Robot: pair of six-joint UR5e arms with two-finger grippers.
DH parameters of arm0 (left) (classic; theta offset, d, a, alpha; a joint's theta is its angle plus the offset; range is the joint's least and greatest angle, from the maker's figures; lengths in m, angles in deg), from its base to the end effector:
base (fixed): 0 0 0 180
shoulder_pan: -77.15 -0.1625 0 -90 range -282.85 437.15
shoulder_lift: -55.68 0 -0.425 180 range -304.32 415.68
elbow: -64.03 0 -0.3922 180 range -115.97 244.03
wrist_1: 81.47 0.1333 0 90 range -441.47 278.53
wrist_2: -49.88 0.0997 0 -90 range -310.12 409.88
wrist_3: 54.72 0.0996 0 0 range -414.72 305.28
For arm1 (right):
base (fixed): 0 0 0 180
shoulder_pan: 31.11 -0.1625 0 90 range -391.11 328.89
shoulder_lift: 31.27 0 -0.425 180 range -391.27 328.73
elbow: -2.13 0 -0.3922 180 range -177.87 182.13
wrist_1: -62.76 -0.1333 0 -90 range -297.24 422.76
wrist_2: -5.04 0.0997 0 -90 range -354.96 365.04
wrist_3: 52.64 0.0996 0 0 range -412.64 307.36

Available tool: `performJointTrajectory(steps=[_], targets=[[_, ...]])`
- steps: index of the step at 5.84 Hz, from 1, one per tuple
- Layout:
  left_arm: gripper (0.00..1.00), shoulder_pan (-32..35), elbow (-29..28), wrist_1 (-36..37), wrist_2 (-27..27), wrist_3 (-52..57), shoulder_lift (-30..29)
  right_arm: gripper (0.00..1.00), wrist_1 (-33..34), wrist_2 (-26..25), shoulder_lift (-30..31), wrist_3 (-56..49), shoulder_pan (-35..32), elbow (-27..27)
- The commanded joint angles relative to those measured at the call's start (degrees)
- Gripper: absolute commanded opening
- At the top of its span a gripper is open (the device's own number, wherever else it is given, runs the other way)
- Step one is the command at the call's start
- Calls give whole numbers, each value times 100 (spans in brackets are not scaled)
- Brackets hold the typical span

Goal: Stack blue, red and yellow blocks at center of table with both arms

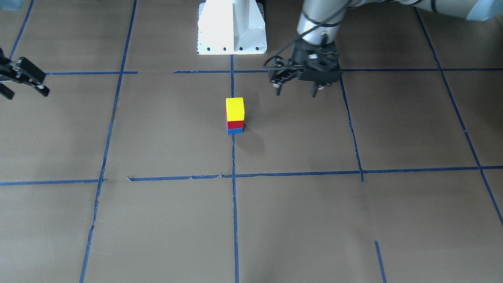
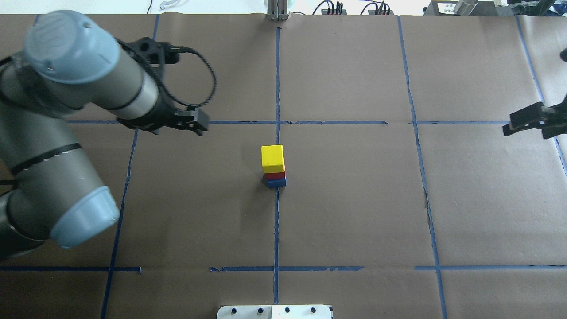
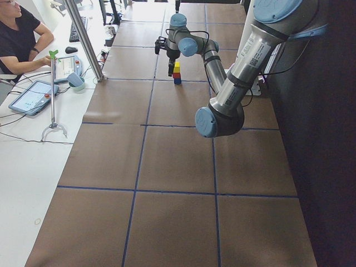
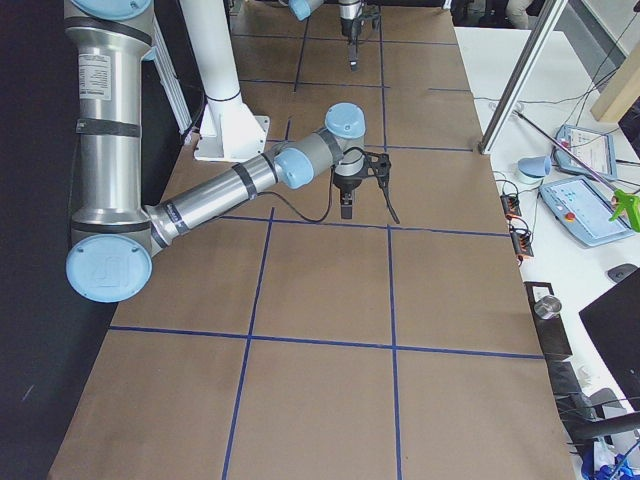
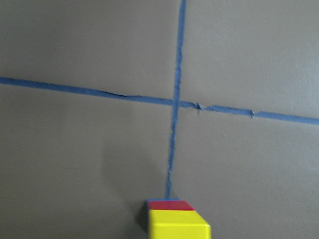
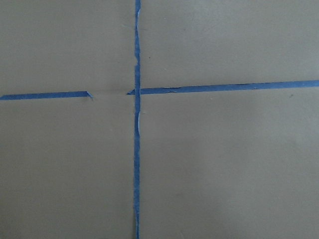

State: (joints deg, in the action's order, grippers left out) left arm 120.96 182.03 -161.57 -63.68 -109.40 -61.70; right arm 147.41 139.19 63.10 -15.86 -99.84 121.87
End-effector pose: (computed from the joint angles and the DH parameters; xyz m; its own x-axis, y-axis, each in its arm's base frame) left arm 0.3345 -0.4505 0.2101 0.6608 0.1004 -0.7438 0.0574 0.9813 0.1835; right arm -0.1016 -0.4371 0.4287 0.6189 0.0056 0.7855 -0.0733 0.9960 0.0506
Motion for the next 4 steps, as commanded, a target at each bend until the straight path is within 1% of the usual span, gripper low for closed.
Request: performJointTrajectory(steps=[1, 2, 3, 4], targets=[[100, 1506, 373, -15, -839, 2736, 1623, 100, 17, 461, 519, -1622, -1040, -448], [100, 2612, 234, -6, -1575, 4492, 2327, 100, 26, 541, 782, -2588, -1498, -747], [100, 3537, -220, 64, -1635, 6128, 2656, 100, 95, 542, 854, -3067, -1694, -933], [100, 3964, -807, 56, -1644, 6919, 2816, 100, 392, 542, 846, -3351, -1792, -900]])
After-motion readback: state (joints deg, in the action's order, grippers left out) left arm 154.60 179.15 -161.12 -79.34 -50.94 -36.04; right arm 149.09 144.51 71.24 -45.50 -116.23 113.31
